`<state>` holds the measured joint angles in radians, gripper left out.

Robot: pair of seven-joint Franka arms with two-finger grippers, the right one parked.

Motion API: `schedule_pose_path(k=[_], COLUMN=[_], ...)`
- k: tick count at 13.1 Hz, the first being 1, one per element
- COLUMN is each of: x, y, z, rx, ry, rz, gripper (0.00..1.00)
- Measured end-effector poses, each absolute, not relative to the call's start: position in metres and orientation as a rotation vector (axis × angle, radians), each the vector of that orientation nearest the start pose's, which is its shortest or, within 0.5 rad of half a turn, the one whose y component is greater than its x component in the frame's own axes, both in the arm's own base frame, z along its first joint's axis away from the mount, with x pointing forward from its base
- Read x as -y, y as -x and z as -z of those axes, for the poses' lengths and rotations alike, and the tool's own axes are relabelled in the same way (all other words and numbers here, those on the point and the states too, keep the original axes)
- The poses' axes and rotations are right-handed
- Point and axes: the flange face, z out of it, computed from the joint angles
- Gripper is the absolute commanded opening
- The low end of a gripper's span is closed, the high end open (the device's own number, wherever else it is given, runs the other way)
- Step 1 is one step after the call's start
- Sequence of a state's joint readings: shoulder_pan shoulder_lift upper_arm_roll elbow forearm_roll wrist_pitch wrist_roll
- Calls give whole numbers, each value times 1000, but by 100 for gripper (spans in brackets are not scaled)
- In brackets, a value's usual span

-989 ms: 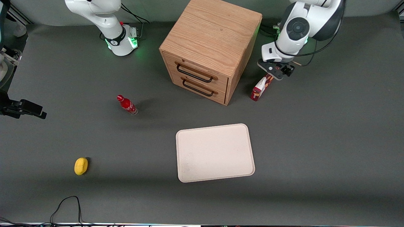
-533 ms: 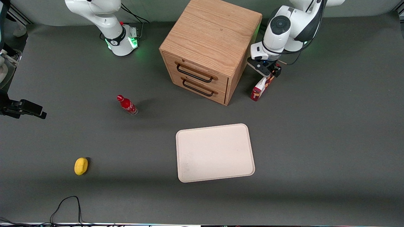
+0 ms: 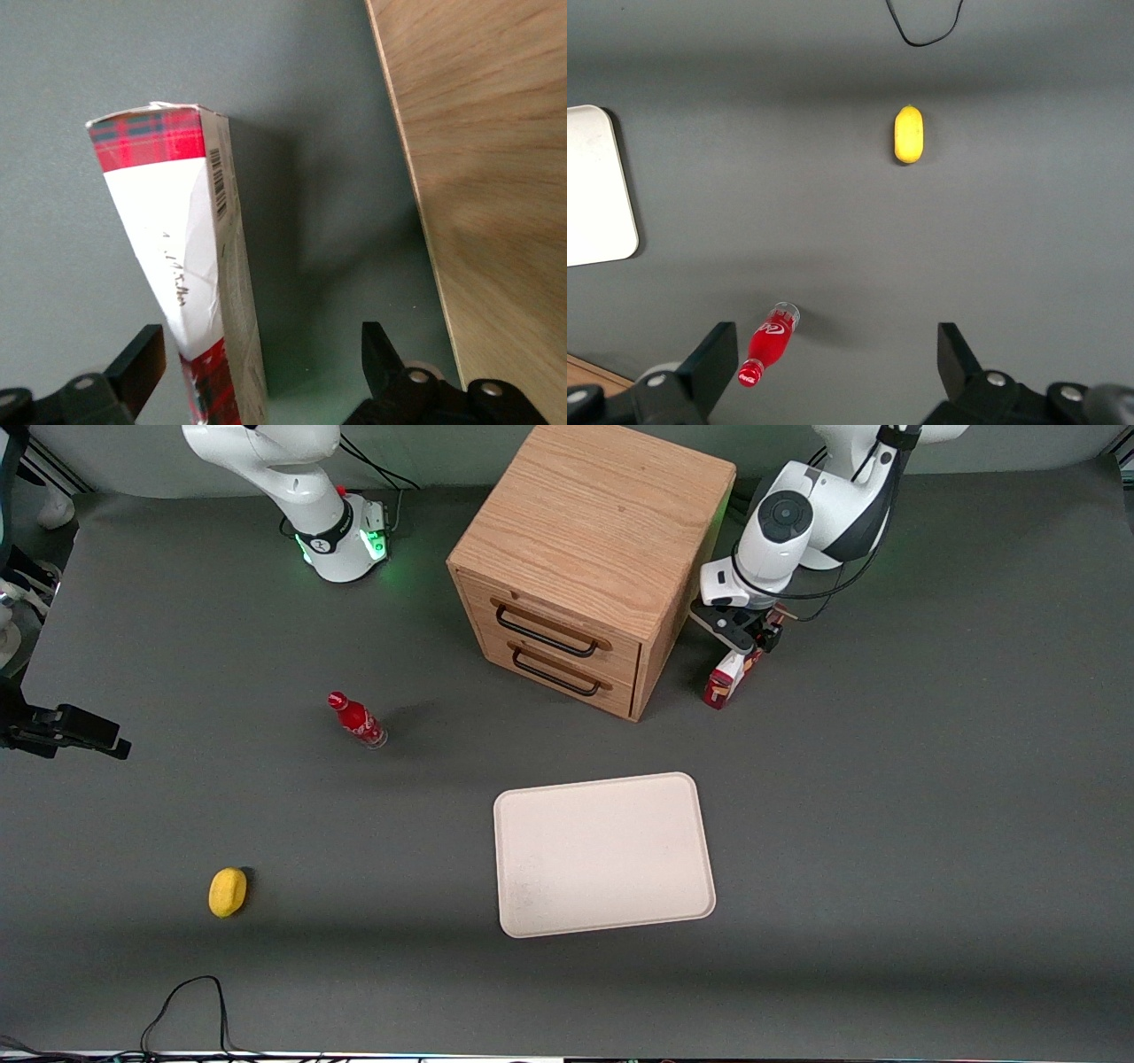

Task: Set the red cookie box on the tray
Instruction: 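Lower the open left gripper over the cookie box and close on it, then lift the cookie box with the left gripper and carry it toward the tray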

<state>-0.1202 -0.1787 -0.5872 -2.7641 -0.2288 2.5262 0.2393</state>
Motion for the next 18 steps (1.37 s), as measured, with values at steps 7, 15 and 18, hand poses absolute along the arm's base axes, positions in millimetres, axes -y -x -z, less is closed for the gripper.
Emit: schedule_pose_path(k=[7, 15, 18], x=[224, 190, 184], y=[-302, -330, -376], z=[-249, -258, -313], rx=[-1094, -962, -910], ry=[2954, 3011, 3034], rz=[-148, -176, -241], gripper=[1, 0, 0])
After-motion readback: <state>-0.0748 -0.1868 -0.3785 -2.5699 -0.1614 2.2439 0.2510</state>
